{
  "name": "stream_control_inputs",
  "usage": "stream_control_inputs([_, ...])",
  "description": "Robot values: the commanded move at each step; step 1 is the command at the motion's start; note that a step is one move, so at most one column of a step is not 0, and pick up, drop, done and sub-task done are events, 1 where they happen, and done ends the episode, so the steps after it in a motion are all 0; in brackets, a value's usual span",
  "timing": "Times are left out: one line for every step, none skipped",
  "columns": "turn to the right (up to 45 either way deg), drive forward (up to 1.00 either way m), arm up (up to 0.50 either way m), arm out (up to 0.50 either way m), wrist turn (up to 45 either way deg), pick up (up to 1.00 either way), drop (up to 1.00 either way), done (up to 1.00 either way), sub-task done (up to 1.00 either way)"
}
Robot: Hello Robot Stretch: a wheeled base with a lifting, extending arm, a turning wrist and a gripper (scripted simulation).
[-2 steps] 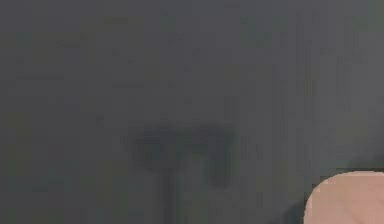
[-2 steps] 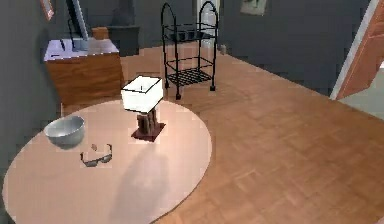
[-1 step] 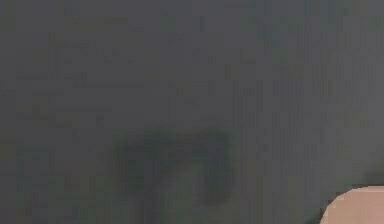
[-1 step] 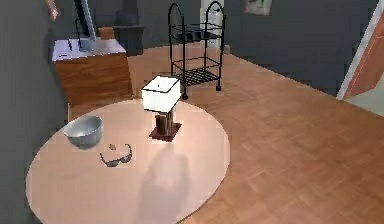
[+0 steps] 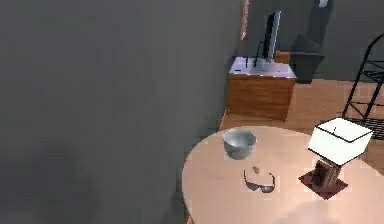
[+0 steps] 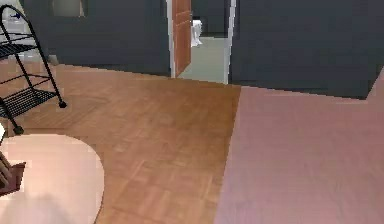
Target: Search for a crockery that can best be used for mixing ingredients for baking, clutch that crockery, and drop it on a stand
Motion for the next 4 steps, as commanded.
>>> stream_control_inputs([45.0,0.0,0.0,0.0,0.0,0.0,0.0,0.0,0.0])
stream_control_inputs([45.0,0.0,0.0,0.0,0.0,0.0,0.0,0.0,0.0])
stream_control_inputs([36.0,0.0,0.0,0.0,0.0,0.0,0.0,0.0,0.0])
stream_control_inputs([0.0,0.35,0.0,0.0,0.0,0.0,0.0,0.0,0.0])
